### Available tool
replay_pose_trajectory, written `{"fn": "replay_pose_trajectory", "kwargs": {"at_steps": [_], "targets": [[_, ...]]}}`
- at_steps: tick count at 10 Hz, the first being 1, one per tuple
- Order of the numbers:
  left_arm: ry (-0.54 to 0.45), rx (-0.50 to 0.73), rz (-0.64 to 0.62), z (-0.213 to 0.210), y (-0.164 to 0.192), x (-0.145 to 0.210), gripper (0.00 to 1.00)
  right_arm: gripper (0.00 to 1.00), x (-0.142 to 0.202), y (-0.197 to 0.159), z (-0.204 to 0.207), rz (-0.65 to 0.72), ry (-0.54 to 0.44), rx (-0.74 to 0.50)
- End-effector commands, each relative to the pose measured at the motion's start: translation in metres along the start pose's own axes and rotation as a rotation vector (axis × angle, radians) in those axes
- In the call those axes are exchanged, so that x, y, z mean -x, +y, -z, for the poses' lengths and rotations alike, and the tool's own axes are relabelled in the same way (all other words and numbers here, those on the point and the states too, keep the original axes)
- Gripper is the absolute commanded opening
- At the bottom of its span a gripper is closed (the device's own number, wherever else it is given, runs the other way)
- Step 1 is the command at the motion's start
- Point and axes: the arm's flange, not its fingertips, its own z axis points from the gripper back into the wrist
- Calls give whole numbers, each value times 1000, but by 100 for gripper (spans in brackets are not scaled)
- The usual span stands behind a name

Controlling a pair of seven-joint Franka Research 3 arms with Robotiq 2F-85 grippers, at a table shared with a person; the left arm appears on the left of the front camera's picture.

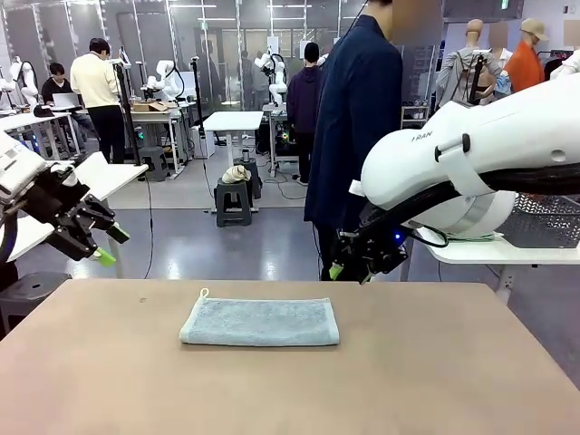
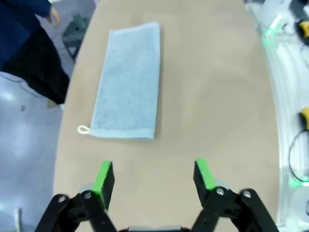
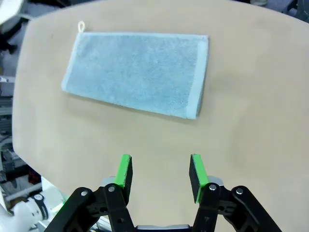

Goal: Fold the towels and place them in the basket.
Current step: When a person lays out a Towel with hook on the table, fold it in half twice.

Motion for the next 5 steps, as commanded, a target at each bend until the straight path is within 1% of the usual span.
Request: {"fn": "replay_pose_trajectory", "kwargs": {"at_steps": [1, 2, 4, 5], "targets": [[-139, 73, -39, 0, 17, 25, 84, 61, 1, 0, 0, -31, 21, 20], [-183, 82, -47, -1, 19, 31, 84, 61, 1, 0, 0, -31, 21, 20], [-302, 82, -61, -5, 21, 48, 84, 61, 1, 0, 0, -31, 21, 20], [-330, 87, -73, -4, 19, 52, 84, 61, 1, 0, 0, -31, 21, 20]]}}
